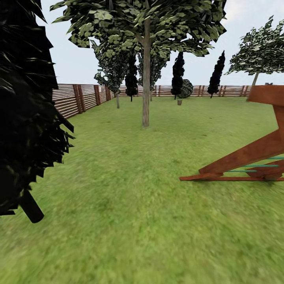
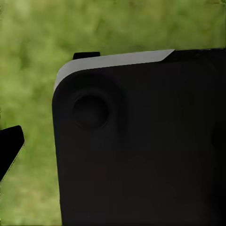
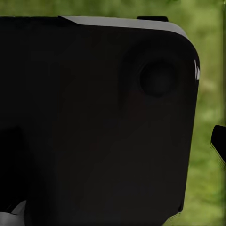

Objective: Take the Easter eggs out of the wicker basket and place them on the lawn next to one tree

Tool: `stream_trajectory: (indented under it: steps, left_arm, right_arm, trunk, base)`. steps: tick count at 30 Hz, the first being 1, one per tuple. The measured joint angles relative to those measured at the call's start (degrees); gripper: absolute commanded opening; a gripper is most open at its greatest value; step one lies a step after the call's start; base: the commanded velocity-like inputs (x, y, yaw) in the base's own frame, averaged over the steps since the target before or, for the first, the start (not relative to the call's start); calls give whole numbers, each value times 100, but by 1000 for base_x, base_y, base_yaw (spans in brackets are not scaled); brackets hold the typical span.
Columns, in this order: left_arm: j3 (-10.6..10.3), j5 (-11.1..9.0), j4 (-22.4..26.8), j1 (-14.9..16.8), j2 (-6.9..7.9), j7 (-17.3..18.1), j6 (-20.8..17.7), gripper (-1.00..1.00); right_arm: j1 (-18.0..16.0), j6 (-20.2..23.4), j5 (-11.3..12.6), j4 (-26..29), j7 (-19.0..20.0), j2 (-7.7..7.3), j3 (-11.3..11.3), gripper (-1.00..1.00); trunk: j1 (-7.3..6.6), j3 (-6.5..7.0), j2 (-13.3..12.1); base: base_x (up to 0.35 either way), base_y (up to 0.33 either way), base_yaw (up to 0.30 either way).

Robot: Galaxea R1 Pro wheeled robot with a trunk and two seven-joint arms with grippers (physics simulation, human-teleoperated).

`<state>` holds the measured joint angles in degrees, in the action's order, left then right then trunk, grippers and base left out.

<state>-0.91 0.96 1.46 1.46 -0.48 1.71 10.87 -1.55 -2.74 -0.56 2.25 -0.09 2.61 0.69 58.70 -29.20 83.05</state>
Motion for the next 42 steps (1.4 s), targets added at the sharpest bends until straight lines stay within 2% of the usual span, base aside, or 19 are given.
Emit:
stream_trajectory:
  steps: [13,42]
  left_arm:
    - [0,0,0,0,3,0,1,100]
    - [0,0,0,0,1,-1,2,100]
  right_arm:
    - [0,-5,0,0,-7,1,-4,100]
    - [0,-5,0,0,-7,14,-15,100]
  trunk:
    - [0,0,0]
    - [0,0,0]
  base:
    - [339,-12,0]
    - [324,-103,0]
